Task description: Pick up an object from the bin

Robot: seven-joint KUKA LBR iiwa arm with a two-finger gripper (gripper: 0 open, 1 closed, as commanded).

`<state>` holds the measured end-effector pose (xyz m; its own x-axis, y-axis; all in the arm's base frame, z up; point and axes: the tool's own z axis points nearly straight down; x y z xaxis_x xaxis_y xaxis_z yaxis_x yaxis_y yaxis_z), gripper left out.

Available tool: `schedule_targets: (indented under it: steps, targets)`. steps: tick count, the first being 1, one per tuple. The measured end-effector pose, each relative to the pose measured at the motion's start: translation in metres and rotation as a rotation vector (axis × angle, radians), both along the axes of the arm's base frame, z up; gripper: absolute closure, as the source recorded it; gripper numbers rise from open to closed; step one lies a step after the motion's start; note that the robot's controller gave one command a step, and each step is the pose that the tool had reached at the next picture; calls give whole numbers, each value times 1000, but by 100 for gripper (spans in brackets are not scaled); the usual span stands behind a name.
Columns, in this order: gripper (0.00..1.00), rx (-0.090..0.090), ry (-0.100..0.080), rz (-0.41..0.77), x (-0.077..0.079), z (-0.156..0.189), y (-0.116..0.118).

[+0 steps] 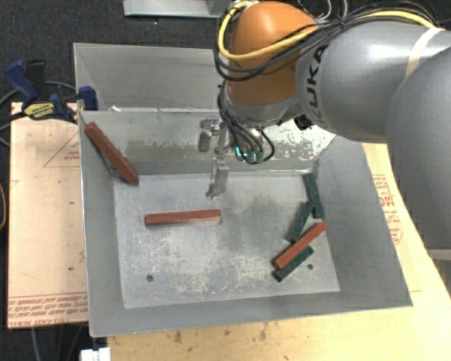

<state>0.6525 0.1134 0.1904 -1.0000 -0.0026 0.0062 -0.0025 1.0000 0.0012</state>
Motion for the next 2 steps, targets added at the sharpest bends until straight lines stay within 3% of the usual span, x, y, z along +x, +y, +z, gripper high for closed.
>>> schedule_targets:
  steps: [1, 2]
  targets:
    - [0, -2, 0, -282, -52, -124, -21]
    - [0, -1, -7, -95, -59, -120, -4]
